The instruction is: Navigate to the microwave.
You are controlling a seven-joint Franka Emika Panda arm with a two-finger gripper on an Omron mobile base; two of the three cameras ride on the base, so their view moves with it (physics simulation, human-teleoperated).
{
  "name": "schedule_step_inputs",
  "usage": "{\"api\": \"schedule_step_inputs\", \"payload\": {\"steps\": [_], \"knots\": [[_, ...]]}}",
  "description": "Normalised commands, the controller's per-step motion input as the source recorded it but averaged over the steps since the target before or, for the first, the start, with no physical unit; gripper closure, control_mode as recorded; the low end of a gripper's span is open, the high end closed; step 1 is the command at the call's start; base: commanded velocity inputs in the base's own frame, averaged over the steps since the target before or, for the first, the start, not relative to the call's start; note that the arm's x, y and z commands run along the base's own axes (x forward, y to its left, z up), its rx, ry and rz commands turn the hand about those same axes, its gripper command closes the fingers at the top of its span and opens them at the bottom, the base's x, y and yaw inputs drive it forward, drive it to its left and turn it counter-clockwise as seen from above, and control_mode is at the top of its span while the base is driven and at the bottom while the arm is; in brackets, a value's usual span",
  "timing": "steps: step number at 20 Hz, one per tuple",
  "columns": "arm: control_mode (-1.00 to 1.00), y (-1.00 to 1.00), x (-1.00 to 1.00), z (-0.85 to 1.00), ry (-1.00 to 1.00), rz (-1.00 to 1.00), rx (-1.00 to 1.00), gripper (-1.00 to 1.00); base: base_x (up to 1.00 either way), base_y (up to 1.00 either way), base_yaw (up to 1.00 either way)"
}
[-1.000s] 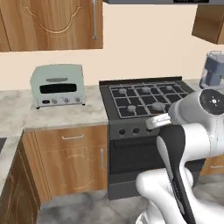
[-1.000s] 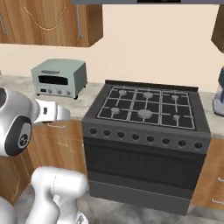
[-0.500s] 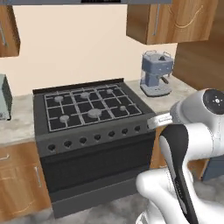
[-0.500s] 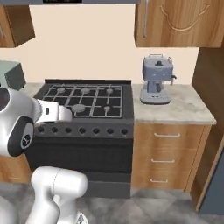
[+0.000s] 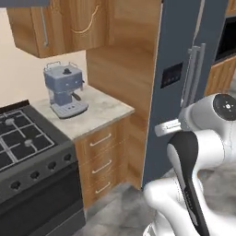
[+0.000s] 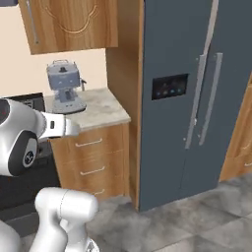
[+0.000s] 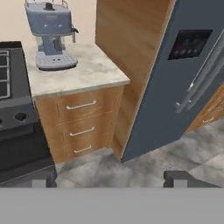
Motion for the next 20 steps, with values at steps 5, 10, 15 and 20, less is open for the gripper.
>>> {"api": "schedule_step_inputs", "payload": {"steps": [5, 10, 15, 20], "knots": [[1.00, 0.00, 0.00, 0.00, 0.00, 0.00, 0.00, -1.00, 0.09, -1.00, -0.58], [1.00, 0.00, 0.00, 0.00, 0.00, 0.00, 0.00, -1.00, 0.35, -1.00, -0.43], [1.00, 0.00, 0.00, 0.00, 0.00, 0.00, 0.00, -1.00, 0.90, -1.00, 0.06], [1.00, 0.00, 0.00, 0.00, 0.00, 0.00, 0.00, -1.00, 0.91, -1.00, 0.45]]}}
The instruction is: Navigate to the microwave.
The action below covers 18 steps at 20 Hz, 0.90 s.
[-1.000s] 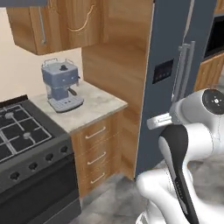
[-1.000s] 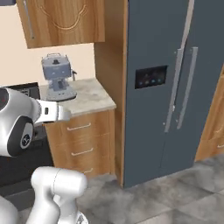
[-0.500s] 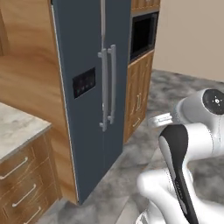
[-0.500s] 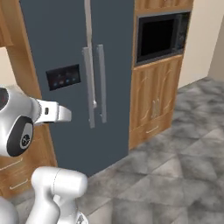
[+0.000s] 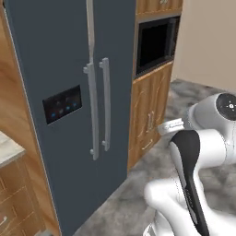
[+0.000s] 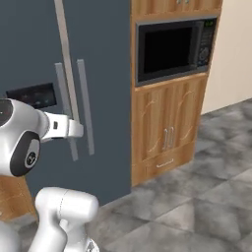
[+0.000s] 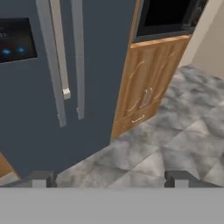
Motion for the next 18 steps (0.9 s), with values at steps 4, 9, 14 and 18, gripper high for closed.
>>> {"api": "schedule_step_inputs", "payload": {"steps": [4, 9, 14, 18], "knots": [[1.00, 0.00, 0.00, 0.00, 0.00, 0.00, 0.00, -1.00, 0.60, -1.00, 0.50], [1.00, 0.00, 0.00, 0.00, 0.00, 0.00, 0.00, -1.00, 0.57, -1.00, 0.50], [1.00, 0.00, 0.00, 0.00, 0.00, 0.00, 0.00, -1.00, 0.48, -1.00, 0.40], [1.00, 0.00, 0.00, 0.00, 0.00, 0.00, 0.00, -1.00, 0.46, -1.00, 0.40]]}}
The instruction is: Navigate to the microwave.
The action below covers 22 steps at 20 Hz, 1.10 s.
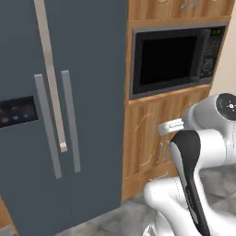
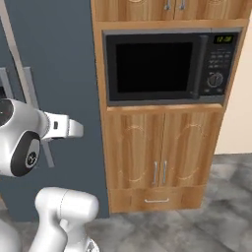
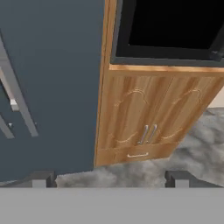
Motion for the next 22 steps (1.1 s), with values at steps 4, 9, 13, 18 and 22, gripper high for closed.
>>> {"api": "schedule_step_inputs", "payload": {"steps": [4, 9, 13, 18, 22], "knots": [[1.00, 0.00, 0.00, 0.00, 0.00, 0.00, 0.00, -1.00, 0.86, -1.00, 0.38], [1.00, 0.00, 0.00, 0.00, 0.00, 0.00, 0.00, -1.00, 1.00, -1.00, 0.31], [1.00, 0.00, 0.00, 0.00, 0.00, 0.00, 0.00, -1.00, 1.00, -1.00, 0.30], [1.00, 0.00, 0.00, 0.00, 0.00, 0.00, 0.00, -1.00, 1.00, -0.97, 0.29], [1.00, 0.00, 0.00, 0.00, 0.00, 0.00, 0.00, -1.00, 1.00, -0.41, 0.22]]}}
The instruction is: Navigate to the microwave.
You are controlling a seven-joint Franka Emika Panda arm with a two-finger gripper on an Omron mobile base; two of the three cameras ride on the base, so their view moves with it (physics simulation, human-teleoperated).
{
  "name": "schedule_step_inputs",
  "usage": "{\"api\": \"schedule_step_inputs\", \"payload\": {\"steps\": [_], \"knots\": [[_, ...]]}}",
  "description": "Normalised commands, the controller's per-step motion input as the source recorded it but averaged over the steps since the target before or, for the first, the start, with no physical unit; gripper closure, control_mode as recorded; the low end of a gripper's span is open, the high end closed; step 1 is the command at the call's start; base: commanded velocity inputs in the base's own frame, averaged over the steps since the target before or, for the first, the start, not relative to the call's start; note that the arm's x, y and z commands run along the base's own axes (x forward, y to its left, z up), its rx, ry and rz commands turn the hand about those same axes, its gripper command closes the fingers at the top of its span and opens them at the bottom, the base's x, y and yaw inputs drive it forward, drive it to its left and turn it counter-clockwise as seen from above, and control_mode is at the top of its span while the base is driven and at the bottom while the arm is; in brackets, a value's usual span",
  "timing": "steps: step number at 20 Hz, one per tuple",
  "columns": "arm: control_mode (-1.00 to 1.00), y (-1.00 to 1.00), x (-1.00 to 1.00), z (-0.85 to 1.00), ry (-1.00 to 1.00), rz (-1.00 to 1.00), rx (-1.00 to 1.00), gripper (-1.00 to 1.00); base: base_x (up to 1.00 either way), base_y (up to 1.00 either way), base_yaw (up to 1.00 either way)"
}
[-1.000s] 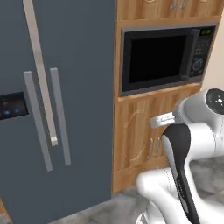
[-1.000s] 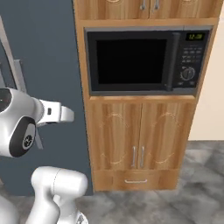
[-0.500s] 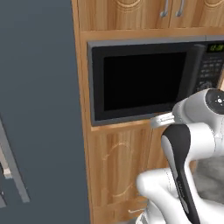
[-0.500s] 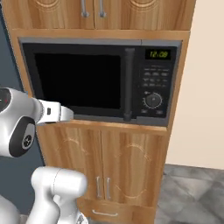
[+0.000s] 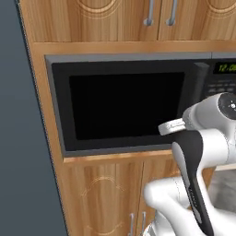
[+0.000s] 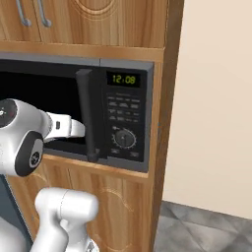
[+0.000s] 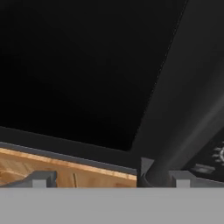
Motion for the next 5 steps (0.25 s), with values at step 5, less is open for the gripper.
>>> {"api": "schedule_step_inputs", "payload": {"steps": [5], "knots": [[1.00, 0.00, 0.00, 0.00, 0.00, 0.00, 0.00, -1.00, 1.00, -0.08, 0.06]]}}
